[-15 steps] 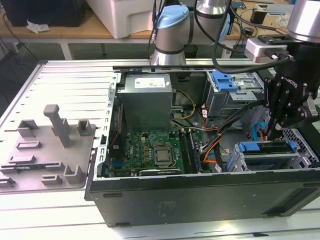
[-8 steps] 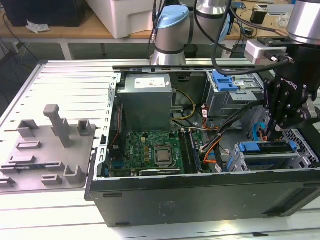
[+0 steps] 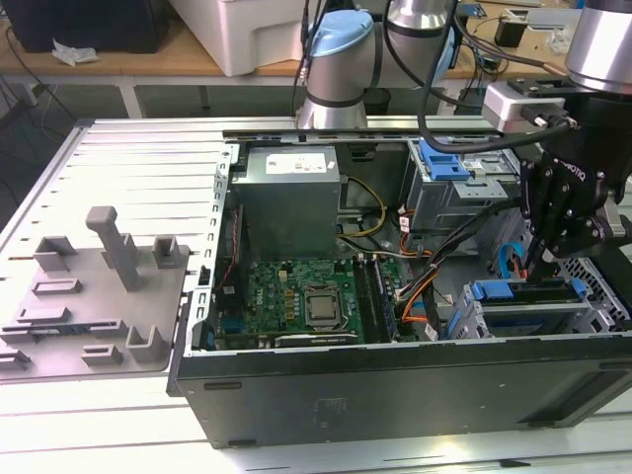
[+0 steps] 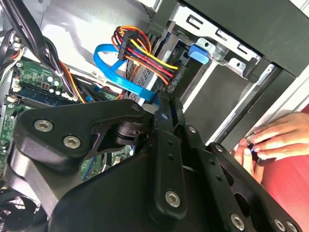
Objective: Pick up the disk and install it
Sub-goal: 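Insert the second disk wire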
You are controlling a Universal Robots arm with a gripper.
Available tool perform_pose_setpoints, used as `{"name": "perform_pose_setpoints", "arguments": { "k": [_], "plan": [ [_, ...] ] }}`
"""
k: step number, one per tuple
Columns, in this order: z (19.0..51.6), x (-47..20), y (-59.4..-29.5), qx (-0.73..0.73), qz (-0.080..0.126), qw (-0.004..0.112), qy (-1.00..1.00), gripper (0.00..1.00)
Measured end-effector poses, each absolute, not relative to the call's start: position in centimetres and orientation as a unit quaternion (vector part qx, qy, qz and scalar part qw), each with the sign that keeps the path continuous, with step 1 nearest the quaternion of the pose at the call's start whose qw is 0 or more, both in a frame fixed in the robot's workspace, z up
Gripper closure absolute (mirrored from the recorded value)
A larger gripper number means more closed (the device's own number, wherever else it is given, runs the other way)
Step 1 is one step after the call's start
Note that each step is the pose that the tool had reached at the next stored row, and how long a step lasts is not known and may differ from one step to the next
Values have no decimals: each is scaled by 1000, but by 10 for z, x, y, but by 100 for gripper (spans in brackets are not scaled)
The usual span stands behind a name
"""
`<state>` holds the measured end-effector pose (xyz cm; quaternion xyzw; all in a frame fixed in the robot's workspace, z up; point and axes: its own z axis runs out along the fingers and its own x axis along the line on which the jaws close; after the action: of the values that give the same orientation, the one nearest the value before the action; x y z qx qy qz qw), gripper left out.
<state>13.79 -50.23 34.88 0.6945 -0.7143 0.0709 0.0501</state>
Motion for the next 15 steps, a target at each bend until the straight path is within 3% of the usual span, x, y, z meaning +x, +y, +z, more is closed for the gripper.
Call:
{"name": "perform_pose_setpoints", "arguments": {
  "k": [15],
  "plan": [
    [347,138,-506,695,65,44,-715,84]
  ]
}}
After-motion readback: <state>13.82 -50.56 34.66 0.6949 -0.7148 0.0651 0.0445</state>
